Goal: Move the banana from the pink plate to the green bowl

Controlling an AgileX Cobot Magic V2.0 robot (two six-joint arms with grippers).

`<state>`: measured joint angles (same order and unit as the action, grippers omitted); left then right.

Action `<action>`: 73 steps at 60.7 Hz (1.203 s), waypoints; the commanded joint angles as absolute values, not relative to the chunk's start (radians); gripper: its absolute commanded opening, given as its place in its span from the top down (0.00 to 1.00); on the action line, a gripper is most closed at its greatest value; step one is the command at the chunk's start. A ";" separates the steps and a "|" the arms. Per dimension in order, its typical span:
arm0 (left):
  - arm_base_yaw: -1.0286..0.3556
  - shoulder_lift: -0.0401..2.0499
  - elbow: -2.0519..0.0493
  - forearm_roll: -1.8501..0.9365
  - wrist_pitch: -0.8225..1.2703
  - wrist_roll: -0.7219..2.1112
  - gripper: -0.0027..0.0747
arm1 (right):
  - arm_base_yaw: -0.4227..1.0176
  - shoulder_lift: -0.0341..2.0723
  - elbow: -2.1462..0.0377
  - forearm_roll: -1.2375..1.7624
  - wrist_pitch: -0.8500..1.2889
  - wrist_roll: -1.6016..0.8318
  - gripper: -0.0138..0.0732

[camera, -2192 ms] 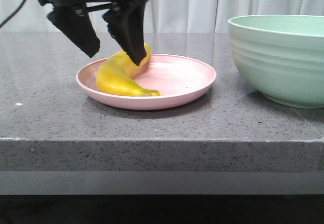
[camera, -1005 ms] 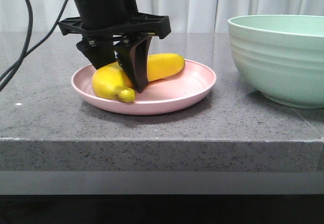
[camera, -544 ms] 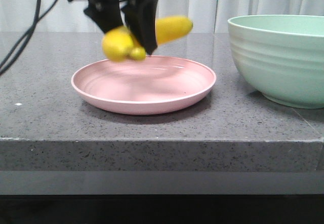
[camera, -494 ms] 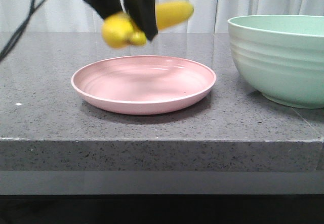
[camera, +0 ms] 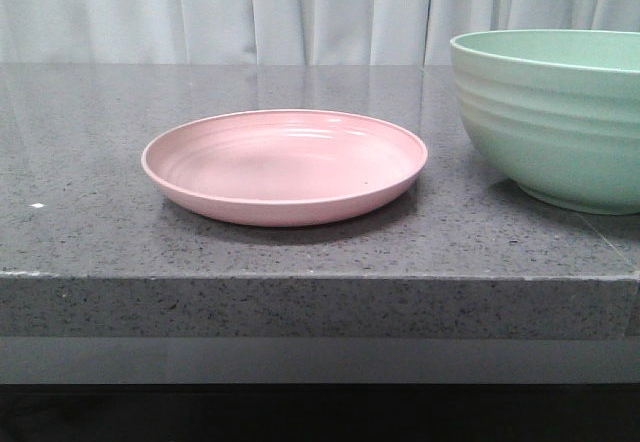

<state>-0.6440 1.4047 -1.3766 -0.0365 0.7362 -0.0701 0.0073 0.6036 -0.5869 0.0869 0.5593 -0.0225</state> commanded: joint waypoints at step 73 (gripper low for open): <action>-0.821 1.315 -1.076 -0.039 0.075 0.011 0.71 | 0.050 1.027 -0.990 1.367 0.918 -0.864 0.15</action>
